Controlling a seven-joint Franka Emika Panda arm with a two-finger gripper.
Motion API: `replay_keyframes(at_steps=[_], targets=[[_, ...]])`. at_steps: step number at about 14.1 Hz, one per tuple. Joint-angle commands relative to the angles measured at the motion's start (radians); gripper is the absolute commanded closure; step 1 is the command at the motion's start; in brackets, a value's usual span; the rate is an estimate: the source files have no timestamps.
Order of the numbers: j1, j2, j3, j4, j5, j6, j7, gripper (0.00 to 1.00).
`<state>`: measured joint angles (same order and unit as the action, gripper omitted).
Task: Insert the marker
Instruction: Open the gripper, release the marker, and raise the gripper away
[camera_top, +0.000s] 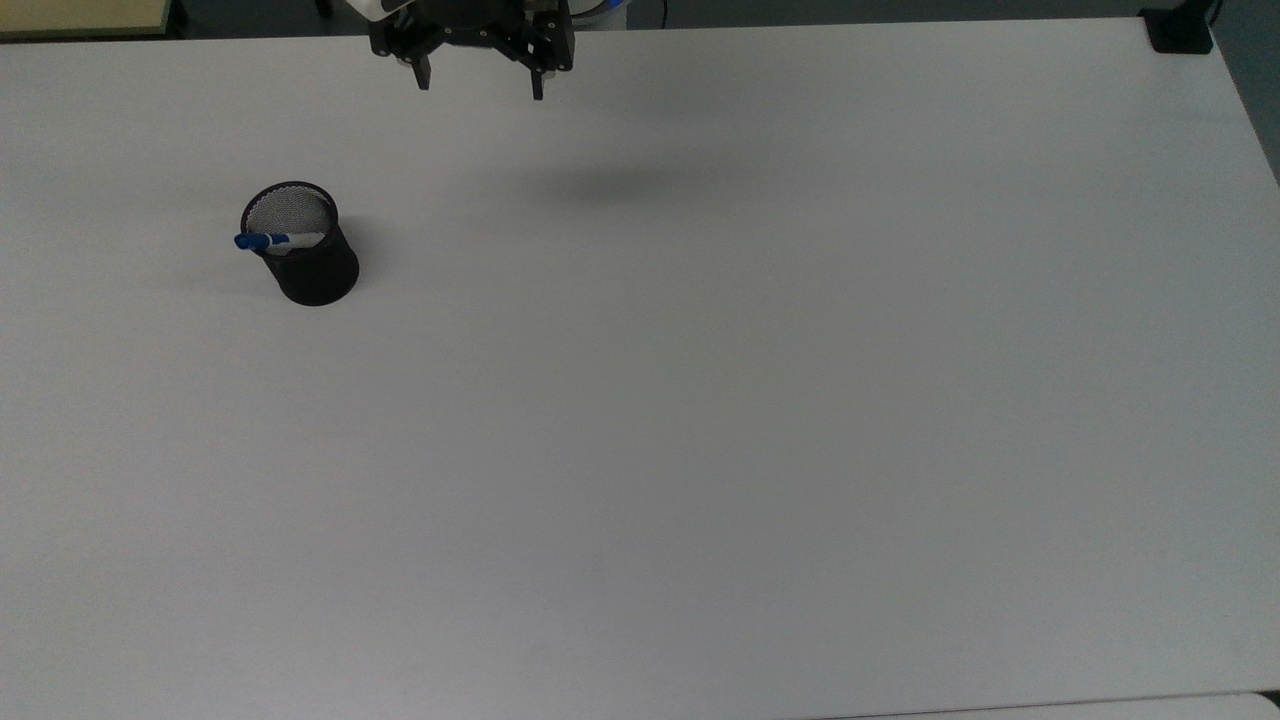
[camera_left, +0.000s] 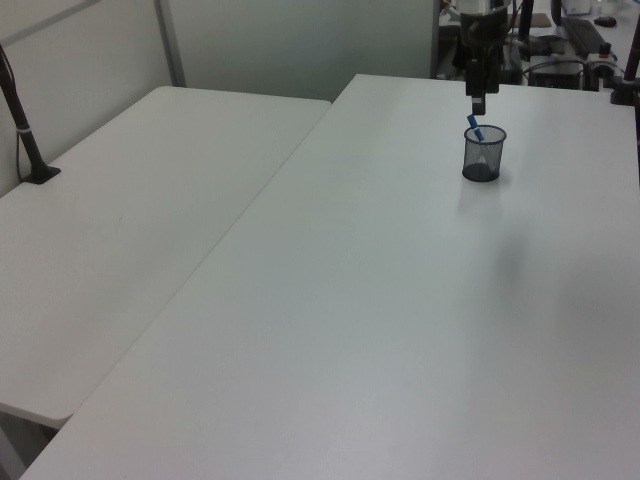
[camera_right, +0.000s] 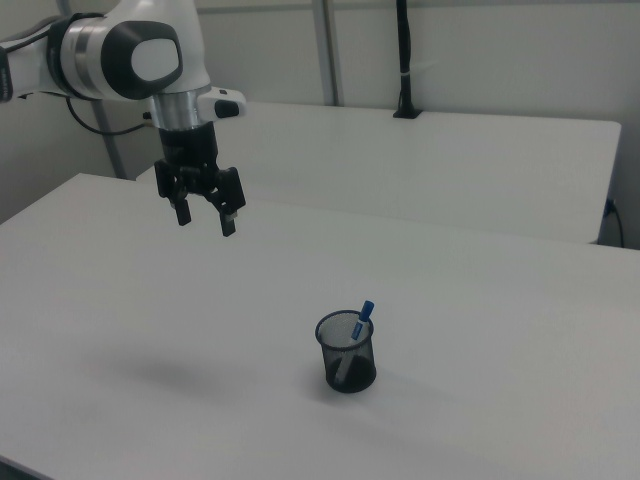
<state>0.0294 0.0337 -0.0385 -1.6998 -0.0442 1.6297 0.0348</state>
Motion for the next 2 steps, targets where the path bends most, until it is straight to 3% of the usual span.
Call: replay_keyframes(at_steps=[1,2], targets=[[0.01,-0.005,-0.008,0.008,-0.011,0.013,0.099,0.0],[0.009,-0.005,-0.008,0.009,-0.011,0.013,0.1,0.0]])
